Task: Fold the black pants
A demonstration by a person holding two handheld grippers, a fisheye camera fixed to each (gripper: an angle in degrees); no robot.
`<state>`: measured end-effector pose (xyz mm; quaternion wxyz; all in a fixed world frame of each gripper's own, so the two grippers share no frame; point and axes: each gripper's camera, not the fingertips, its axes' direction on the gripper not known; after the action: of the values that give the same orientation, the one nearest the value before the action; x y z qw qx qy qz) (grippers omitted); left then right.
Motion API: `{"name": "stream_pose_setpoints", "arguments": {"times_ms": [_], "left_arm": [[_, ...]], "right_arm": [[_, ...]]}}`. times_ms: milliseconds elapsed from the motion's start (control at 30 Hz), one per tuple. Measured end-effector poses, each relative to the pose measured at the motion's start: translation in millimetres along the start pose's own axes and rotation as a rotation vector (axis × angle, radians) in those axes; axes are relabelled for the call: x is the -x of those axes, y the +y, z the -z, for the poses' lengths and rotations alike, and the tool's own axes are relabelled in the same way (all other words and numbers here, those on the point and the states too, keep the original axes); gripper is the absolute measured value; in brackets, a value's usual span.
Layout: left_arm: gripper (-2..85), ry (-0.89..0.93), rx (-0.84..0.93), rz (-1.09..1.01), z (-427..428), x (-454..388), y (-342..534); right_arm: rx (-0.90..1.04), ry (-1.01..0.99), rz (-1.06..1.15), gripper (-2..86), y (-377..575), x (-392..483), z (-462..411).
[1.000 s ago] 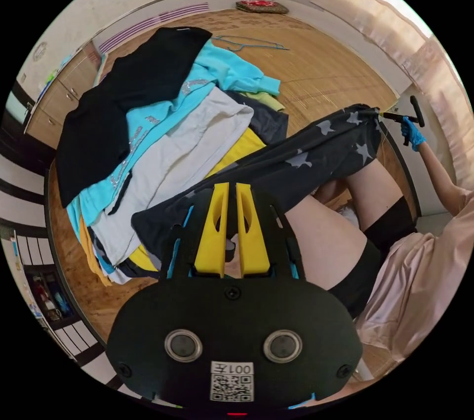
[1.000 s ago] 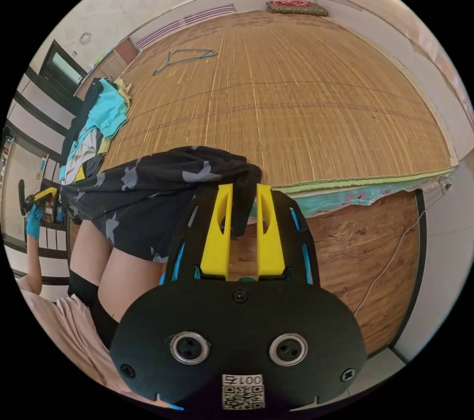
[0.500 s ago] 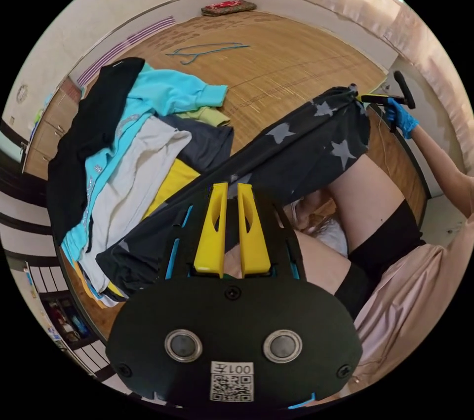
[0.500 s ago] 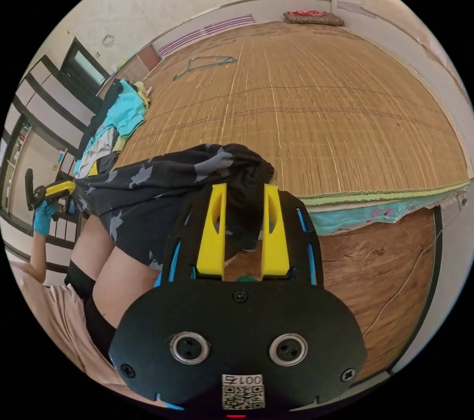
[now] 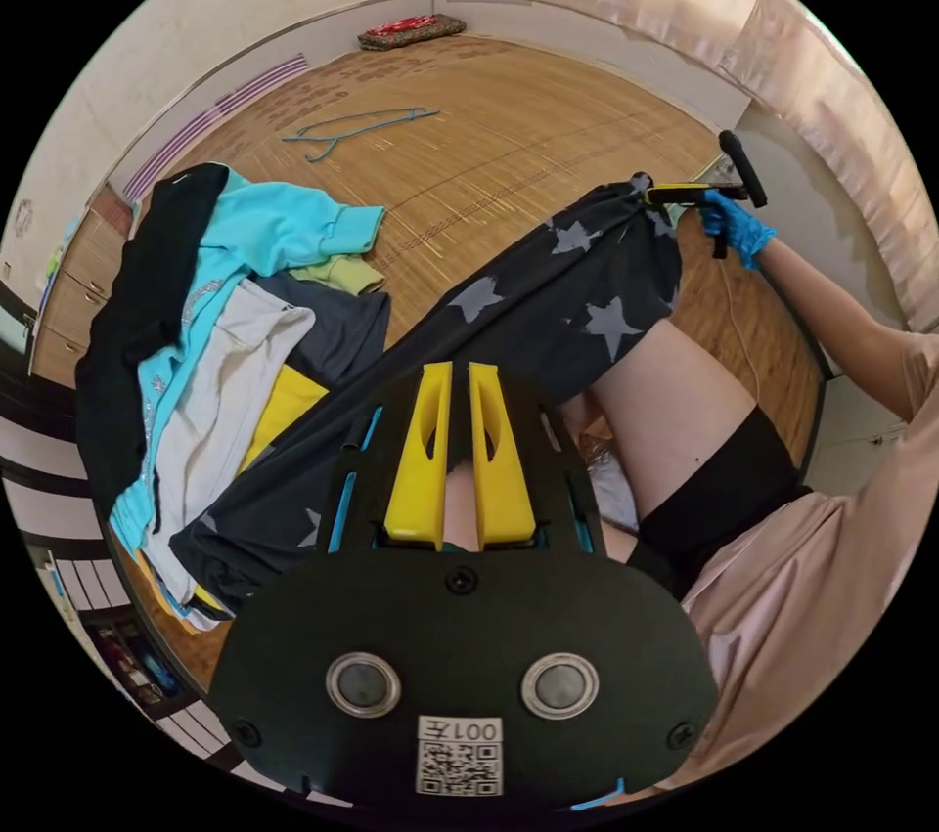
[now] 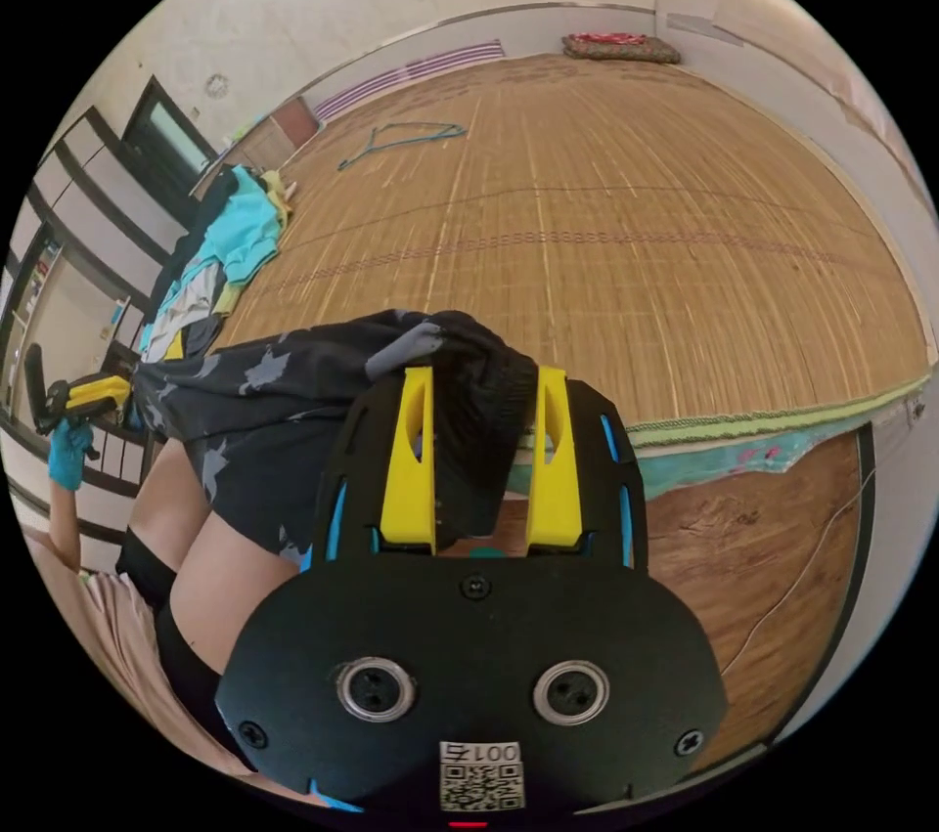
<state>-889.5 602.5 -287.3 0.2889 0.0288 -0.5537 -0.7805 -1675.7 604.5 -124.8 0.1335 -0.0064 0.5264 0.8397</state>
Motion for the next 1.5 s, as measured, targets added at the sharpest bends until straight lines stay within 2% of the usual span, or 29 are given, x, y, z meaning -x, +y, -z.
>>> {"name": "stream_pose_setpoints", "arguments": {"times_ms": [100, 267, 533, 633, 833, 1167, 1367, 1500], "left_arm": [[-0.2, 0.045, -0.015, 0.034, 2, -3, 3], [-1.1, -0.053, -0.005, 0.122, 4, -6, 14], [-1.3, -0.044, -0.024, 0.159, 9, -20, 27], [-1.3, -0.015, -0.029, 0.146, 11, -30, 30], [-1.2, 0.006, -0.048, 0.107, 10, -58, 37], [0.5, -0.015, -0.119, 0.057, 20, -101, 43], [3.3, -0.179, -0.132, 0.11, 30, -102, 65], [4.3, -0.26, -0.111, 0.2, 27, -94, 87]], "right_arm": [[0.03, 0.065, 0.066, 13.2, 1, 25, -6], [0.051, 0.13, 0.071, 10.7, 8, 51, -8], [0.002, 0.258, 0.107, 7.3, 45, 104, 10], [-0.088, 0.231, 0.107, 6.7, 64, 125, 40], [-0.357, 0.054, 0.125, 6.0, 109, 177, 126], [-0.71, -0.039, 0.397, 5.6, 168, 309, 276], [-0.949, -0.027, 0.533, 5.1, 205, 369, 369], [-1.061, 0.071, 0.567, 4.7, 224, 396, 421]]}}
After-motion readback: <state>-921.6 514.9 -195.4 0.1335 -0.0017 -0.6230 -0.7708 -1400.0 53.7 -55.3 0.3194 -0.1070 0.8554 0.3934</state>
